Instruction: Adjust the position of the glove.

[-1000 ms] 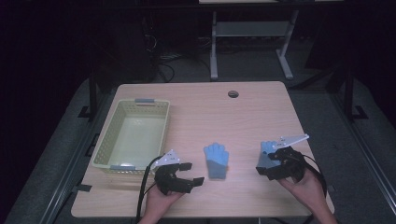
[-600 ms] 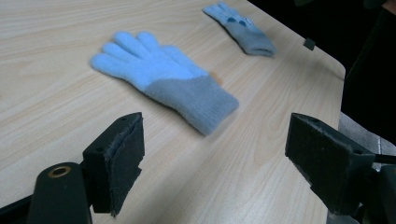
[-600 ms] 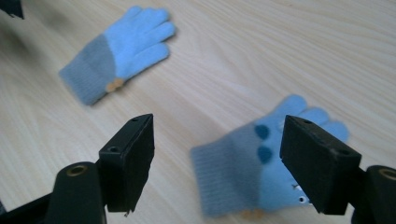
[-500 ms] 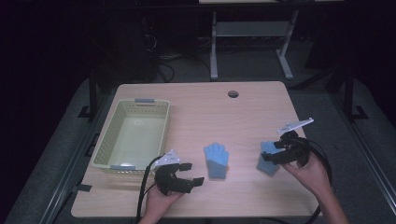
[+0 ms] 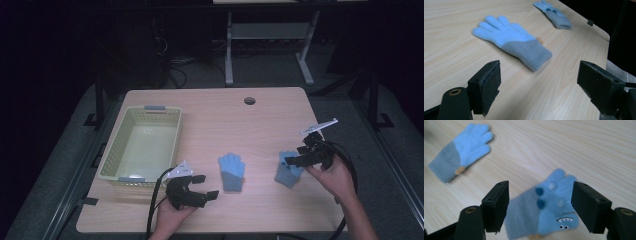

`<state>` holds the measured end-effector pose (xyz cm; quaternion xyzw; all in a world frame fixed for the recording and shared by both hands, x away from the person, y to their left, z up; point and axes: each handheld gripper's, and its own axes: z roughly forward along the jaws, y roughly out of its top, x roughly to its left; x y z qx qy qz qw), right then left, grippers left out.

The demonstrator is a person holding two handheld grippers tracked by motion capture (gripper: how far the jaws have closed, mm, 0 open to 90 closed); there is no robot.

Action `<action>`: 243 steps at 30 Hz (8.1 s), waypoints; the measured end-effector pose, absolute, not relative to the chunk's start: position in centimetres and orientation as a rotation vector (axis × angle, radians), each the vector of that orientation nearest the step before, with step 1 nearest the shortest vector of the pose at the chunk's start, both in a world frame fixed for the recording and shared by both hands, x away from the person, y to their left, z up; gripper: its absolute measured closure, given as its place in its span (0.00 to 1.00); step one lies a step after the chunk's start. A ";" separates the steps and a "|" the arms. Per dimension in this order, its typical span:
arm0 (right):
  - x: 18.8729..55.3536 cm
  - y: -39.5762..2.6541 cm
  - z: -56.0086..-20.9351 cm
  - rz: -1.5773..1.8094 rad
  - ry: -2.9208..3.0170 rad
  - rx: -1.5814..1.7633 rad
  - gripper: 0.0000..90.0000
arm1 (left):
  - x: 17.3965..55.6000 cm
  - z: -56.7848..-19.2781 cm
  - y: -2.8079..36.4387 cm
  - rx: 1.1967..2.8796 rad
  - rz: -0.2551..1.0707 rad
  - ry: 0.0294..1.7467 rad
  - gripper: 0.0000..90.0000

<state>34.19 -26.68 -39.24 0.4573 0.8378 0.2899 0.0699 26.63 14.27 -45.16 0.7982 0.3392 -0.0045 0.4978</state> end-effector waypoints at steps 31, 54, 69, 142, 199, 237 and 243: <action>35.5 -25.2 -44.3 0.509 2.652 1.402 0.56 | 26.7 -45.5 14.1 1.936 -0.016 0.826 0.21; 35.6 -25.2 -44.1 0.500 2.642 1.417 0.84 | 26.6 -45.4 14.1 1.933 -0.011 0.825 0.21; 34.8 -25.0 -43.0 0.548 2.649 1.352 0.88 | 26.6 -45.4 14.1 1.931 -0.009 0.833 0.21; 35.3 -12.2 -37.0 0.782 2.868 0.835 0.87 | 26.6 -45.2 14.5 1.927 -0.009 0.818 0.21; 34.8 -7.6 -41.0 0.712 2.948 0.775 0.80 | 26.5 -45.1 14.5 1.903 -0.014 0.835 0.22; 31.9 -14.6 -44.6 1.105 2.663 1.471 0.45 | 29.7 -46.6 11.8 1.867 -0.247 1.078 0.36; 31.7 -14.9 -45.2 1.183 2.645 1.541 0.45 | 30.3 -47.0 11.6 1.839 -0.288 1.111 0.42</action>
